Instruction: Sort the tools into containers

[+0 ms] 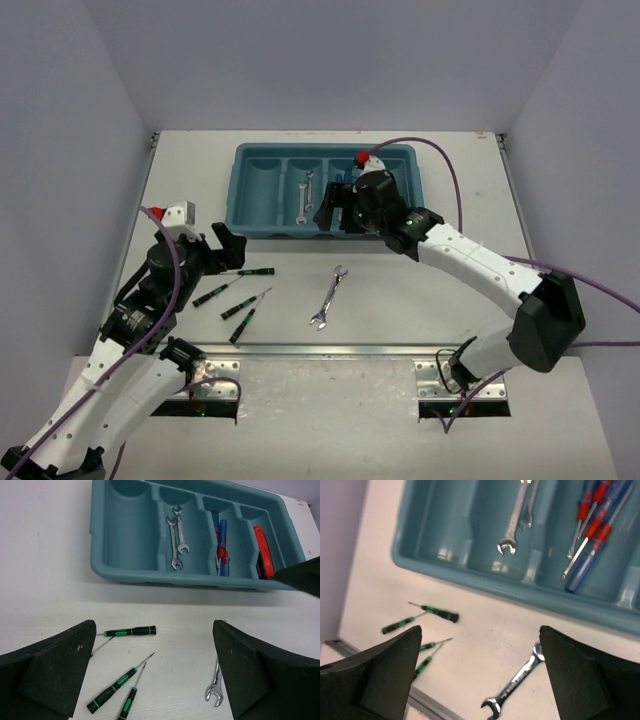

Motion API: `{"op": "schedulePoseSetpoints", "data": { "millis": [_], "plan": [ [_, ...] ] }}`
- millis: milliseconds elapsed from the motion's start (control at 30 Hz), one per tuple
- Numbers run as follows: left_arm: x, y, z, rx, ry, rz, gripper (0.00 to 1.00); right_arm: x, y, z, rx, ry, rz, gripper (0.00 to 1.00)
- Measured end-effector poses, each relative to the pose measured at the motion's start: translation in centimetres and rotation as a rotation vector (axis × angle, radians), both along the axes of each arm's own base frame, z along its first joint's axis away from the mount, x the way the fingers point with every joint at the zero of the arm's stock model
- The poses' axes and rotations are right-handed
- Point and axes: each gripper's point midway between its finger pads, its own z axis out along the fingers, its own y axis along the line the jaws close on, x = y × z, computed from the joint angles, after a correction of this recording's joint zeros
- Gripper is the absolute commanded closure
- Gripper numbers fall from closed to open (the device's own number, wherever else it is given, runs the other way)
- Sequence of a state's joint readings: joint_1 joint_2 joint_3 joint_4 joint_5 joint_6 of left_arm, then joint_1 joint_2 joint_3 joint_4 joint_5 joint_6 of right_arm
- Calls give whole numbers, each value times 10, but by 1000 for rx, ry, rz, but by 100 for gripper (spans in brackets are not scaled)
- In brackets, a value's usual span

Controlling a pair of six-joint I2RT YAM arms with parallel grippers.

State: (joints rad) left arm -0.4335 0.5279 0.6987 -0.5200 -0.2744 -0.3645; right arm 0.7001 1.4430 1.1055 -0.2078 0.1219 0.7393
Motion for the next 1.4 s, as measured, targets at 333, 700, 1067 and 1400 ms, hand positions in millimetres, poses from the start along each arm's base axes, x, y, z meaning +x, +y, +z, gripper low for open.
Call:
{"op": "schedulePoseSetpoints", "data": {
  "millis": [333, 700, 1067, 1400],
  "plan": [
    [0, 0, -1, 1, 3, 0, 0, -66, -4, -70, -271, 190, -282, 1],
    [0, 0, -1, 1, 4, -1, 0, -84, 38, -143, -454, 408, -508, 13],
    [-3, 1, 6, -11, -24, -1, 0, -104, -2, -177, -530, 529, -618, 34],
    [-4, 2, 9, -17, -36, -1, 0, -114, -13, -199, -418, 592, -595, 51]
  ]
}}
